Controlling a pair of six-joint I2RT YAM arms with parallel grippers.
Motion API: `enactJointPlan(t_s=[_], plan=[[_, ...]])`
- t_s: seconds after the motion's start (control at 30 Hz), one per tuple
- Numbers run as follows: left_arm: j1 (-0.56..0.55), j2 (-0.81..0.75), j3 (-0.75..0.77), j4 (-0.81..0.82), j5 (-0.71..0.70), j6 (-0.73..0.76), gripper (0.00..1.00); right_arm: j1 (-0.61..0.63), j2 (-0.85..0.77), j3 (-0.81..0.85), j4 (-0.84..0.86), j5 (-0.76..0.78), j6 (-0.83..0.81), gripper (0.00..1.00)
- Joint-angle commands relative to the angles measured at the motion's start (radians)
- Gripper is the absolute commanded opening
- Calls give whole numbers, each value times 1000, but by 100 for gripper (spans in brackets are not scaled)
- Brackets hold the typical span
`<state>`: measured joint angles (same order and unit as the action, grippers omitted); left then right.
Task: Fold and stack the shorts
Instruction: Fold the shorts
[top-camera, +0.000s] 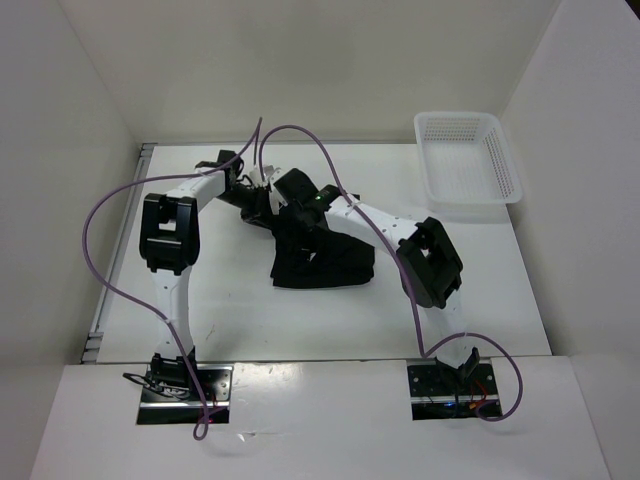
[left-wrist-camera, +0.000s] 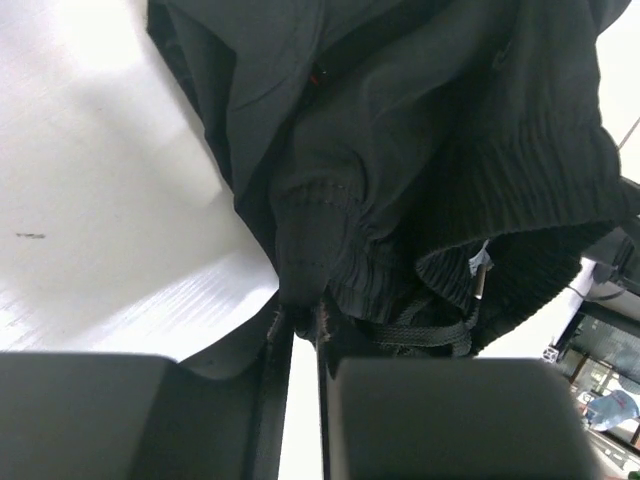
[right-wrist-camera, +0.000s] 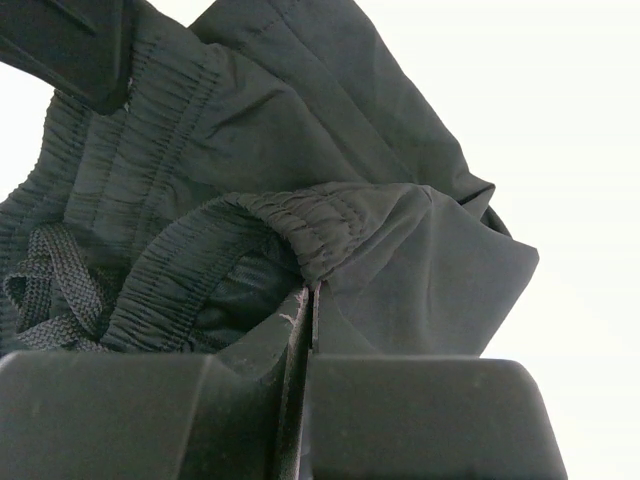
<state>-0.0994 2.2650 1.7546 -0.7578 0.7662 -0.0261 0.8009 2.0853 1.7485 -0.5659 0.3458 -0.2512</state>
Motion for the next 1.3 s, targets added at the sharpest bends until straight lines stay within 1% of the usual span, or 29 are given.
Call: enactJointPlan(t_s=[0.0,0.13,0.23,0.37,0.43,0.5,0.6,0.63,0.7,0.77,0.83,0.9,1.0,1.07,1.1,1.2,1.23,1.27], plan=[[6,-8,34,9,90,26,14,7,-14,37,47,13,13,0],[17,-58,59,9,102,26,12,7,-51,37,47,22,13,0],[7,-94,109,9,111,26,12,7,-77,37,47,13,13,0],[-43,-85,169,9,102,26,12,7,-111,37,47,4,4,0],[-66,-58,196,-1,71,26,12,7,-123,37,47,4,4,0],[-75,-15,246,-20,71,26,13,7,-133,37,47,13,-5,0],[-85,7,284,-29,87,26,19,7,-152,28,47,22,-16,0],[-85,-8,296,-29,97,26,22,7,-162,17,57,22,-16,0],[-85,-18,310,-29,108,26,24,7,-171,3,67,33,-26,0],[-95,-19,322,-9,67,26,26,7,-171,-6,76,33,-26,0],[-109,34,374,-32,33,26,29,7,-171,-6,77,44,-26,0],[-118,109,410,-52,24,26,37,7,-144,20,103,56,-36,0],[-118,180,442,-61,33,26,38,7,-96,67,113,81,-22,0],[-118,200,480,-61,42,26,43,7,-71,98,123,93,4,0],[-118,212,490,-61,42,26,48,-3,-45,108,123,93,4,0],[-118,212,499,-61,54,26,54,-15,1,117,142,125,23,0],[-118,202,499,-61,54,26,61,-16,15,127,143,136,36,0],[-118,191,490,-49,44,26,65,-16,25,137,143,136,36,0]])
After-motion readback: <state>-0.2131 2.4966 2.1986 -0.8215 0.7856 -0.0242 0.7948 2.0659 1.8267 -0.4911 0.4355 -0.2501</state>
